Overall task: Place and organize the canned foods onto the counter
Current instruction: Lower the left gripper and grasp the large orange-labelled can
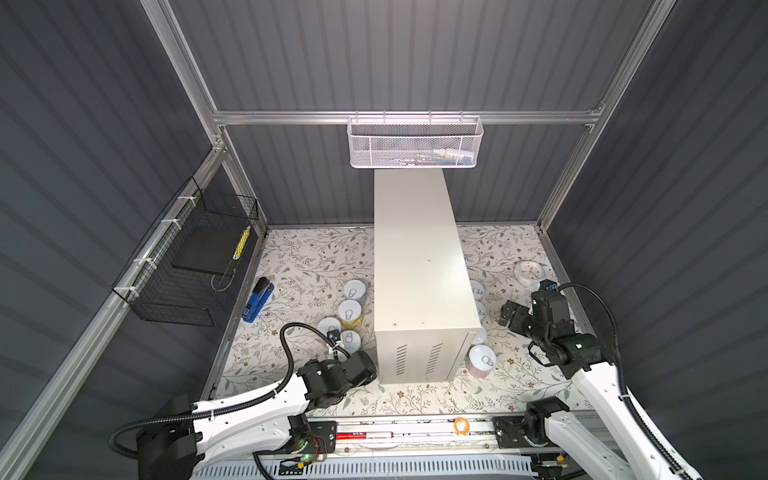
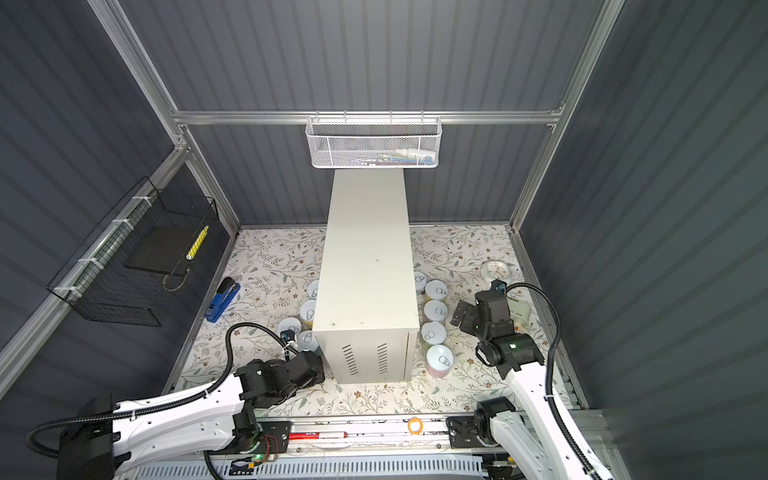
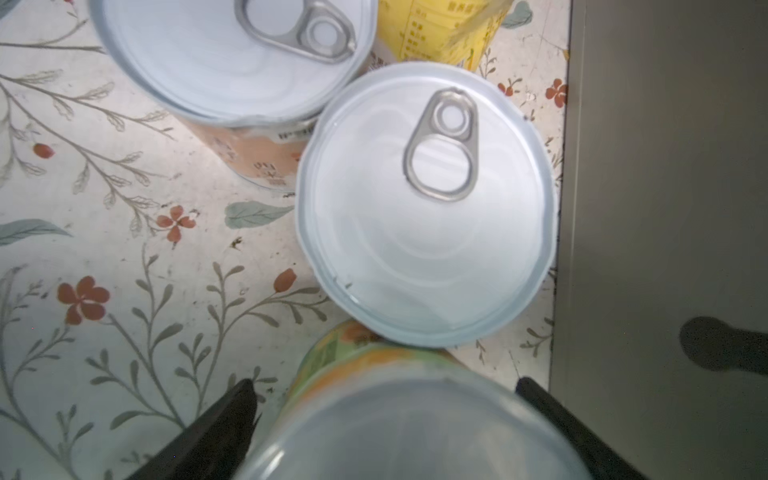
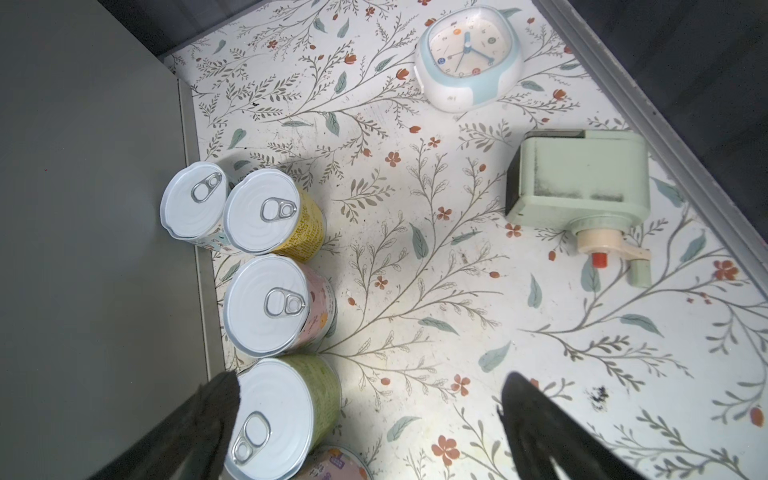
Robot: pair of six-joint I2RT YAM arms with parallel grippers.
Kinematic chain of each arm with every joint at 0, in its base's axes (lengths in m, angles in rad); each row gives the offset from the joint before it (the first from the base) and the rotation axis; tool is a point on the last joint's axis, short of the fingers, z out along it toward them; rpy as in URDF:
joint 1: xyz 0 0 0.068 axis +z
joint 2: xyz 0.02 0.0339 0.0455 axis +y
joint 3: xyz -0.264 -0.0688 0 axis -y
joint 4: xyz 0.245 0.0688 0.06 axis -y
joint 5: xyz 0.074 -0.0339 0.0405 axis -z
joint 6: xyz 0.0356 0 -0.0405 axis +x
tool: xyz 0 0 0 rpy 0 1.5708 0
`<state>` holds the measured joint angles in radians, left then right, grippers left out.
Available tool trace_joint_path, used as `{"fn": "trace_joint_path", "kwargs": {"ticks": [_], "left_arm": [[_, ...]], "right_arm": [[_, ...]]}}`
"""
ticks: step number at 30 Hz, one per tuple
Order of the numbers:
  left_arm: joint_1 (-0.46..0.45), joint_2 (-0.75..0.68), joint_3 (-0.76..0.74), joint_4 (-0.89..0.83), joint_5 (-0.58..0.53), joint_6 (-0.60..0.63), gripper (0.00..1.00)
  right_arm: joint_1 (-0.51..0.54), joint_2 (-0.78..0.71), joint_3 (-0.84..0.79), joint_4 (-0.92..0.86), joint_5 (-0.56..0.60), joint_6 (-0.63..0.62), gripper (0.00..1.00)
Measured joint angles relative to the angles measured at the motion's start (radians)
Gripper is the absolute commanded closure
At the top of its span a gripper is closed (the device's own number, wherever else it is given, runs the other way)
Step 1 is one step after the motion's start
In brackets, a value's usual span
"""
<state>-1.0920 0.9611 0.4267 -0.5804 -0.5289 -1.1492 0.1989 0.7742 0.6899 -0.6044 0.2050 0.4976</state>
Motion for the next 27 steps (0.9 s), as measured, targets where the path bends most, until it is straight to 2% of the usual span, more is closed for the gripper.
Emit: {"fn": "trace_joint_path", "kwargs": {"ticks": [6,18,20,21,22,27], "left_arm": [[-0.009,0.009,-0.017,0.056,-0.023,-0.009,0.08],[-0.014,0.002,-0.045,0.062,-0.075,-0.039,0.35],[-0.014,0.002,-0.044,0.06,-0.075,-0.041,0.46],[-0.014,0.003,-0.042,0.055,-0.075,-0.041,0.65],[-0.014,0.003,-0.04,0.047,-0.077,-0.04,1.0],[-0.014,0.013,-0.015,-0.037,-0.077,-0.037,1.0]], "right_arm": [[0.0,0.0,0.0,0.007,-0.003,0.0,0.01],[0.0,0.005,-0.006,0.02,-0.022,0.0,0.01],[0.0,0.005,-0.006,0.024,-0.023,0.0,0.01],[0.0,0.005,-0.006,0.027,-0.025,0.0,0.01],[0.0,0.006,-0.006,0.029,-0.026,0.0,0.01],[0.0,0.006,-0.006,0.034,-0.027,0.0,0.01]]}}
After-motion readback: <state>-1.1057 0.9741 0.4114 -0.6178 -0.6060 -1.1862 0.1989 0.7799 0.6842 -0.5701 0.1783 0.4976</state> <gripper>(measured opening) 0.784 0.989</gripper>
